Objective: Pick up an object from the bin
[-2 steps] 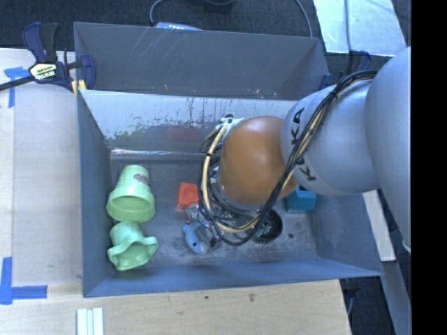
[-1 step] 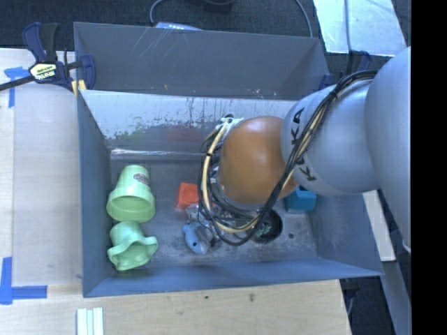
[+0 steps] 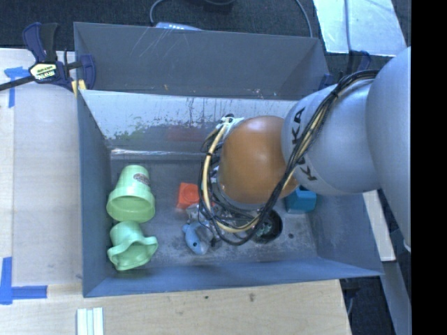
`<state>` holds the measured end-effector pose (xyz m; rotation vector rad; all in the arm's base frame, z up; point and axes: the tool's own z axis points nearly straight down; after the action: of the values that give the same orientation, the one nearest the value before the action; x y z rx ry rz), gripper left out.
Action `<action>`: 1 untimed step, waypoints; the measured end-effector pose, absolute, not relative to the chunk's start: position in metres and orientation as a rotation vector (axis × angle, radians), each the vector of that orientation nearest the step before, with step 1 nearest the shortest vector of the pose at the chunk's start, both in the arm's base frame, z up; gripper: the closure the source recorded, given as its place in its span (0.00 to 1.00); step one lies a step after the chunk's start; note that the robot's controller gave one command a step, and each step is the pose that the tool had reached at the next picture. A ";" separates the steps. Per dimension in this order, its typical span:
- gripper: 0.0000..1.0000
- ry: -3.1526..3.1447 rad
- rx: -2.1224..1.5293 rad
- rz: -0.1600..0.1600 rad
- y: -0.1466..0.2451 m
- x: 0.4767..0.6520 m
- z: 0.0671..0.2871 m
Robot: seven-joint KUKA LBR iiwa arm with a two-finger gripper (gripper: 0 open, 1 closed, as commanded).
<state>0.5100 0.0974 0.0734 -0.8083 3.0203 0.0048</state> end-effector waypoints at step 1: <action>1.00 3.018 -0.807 0.005 0.097 0.510 0.079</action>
Offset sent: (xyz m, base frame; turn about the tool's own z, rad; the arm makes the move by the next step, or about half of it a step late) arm 0.0002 0.0000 0.0619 0.0000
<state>0.5104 0.0973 0.0786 -0.8069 3.0183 0.0046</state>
